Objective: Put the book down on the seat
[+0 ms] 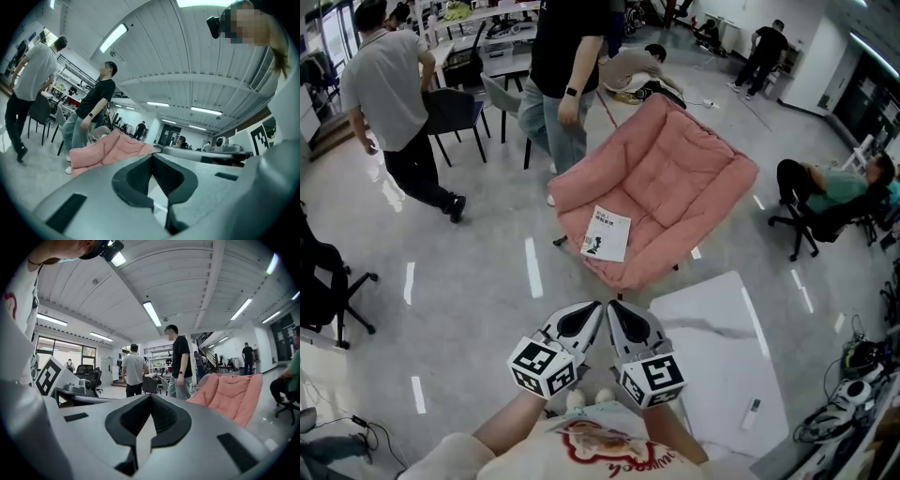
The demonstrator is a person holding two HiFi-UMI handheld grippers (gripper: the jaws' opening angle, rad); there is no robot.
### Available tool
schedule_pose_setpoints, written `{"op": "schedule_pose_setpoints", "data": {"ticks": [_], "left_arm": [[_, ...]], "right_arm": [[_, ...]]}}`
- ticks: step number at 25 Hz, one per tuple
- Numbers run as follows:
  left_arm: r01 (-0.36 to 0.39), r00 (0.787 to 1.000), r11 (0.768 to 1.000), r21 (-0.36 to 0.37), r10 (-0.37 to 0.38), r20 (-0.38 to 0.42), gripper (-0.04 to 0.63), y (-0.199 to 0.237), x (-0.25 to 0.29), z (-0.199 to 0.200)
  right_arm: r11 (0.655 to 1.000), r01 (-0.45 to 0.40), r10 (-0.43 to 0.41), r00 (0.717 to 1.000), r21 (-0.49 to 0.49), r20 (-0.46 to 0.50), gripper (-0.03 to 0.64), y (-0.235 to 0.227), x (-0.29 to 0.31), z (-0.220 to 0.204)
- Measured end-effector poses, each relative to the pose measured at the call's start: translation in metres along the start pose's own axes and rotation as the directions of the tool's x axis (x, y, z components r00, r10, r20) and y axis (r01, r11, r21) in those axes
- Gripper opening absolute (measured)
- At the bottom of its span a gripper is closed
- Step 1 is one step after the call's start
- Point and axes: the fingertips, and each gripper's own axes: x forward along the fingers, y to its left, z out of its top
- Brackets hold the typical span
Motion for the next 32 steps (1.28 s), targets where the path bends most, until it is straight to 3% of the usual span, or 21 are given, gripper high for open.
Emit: {"op": "schedule_pose_setpoints", "data": {"ticks": [10,24,32], "left_arm": [[-0.012,1.000,1.000,0.021,0.012,-0.009,0.003,-0.067,-0.023,-0.024],[-0.049,0.998,0.999,-0.019,0.050,0.029,0.003,-0.239,-0.110,-0.099],[-0.061,0.997,0.998,0.018,0.060,0.049,0.003,-0.283,-0.150,-0.097]], "right_arm": [[1.000,0.017,-0.016,0.999,-0.017,0.036,0.002,0.011,-0.083,-0.003],[0.999,-0.036,0.037,0.998,-0.008,0.044,0.002,0.060,-0.283,-0.033],[0.998,-0.052,0.055,0.996,-0.036,0.065,0.000,0.089,-0.326,-0.028]]}}
